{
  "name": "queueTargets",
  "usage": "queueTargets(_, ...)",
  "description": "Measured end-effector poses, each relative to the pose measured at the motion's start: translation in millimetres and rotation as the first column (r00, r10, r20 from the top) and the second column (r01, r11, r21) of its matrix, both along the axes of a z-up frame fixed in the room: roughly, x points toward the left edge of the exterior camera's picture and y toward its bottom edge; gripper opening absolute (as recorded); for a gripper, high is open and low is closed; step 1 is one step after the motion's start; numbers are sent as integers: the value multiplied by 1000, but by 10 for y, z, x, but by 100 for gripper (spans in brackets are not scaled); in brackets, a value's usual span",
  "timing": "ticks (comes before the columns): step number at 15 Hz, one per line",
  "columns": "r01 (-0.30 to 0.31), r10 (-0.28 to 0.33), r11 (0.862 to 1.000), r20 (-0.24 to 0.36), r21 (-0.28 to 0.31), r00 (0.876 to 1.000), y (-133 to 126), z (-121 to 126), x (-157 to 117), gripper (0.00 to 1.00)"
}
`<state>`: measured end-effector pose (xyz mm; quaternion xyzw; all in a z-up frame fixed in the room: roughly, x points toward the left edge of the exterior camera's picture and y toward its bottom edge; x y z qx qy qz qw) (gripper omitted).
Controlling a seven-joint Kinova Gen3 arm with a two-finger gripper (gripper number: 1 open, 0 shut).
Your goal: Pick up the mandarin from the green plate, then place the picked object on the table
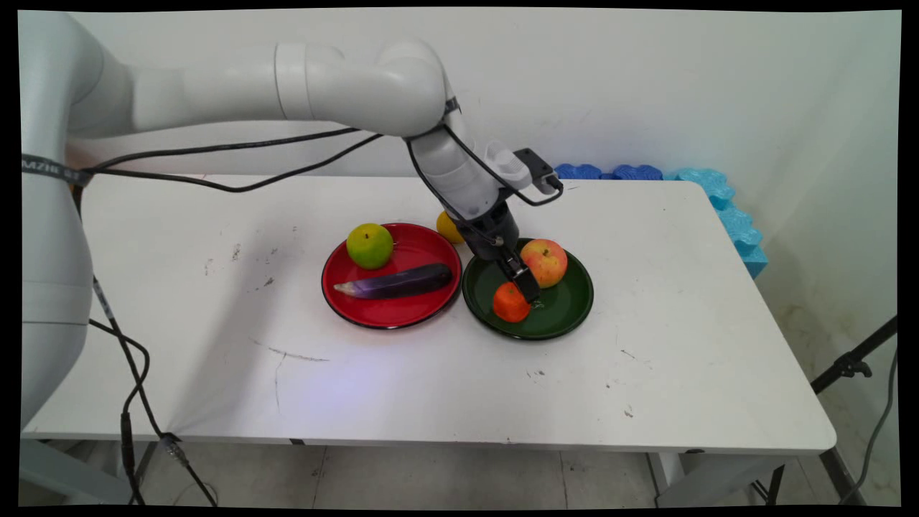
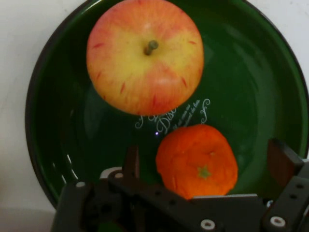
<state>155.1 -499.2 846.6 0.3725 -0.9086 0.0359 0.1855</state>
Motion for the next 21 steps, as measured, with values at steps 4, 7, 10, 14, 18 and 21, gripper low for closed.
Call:
queueTargets(4, -21, 21, 1000, 9, 8, 1000, -31, -96, -40, 100)
queueTargets(7, -35, 35, 999, 13, 13, 999, -49, -159, -59, 100)
queueTargets(10, -36, 36, 999, 16, 14, 999, -61, -191, -69, 0)
queueTargets(14, -24, 24, 1000, 13, 10, 1000, -42, -168, -64, 0)
queueTargets(18, 0, 0, 1000, 0, -9, 1000, 29, 72, -4, 0)
queueTargets(21, 10, -10, 1000, -19, -27, 1000, 112, 424, 104, 0)
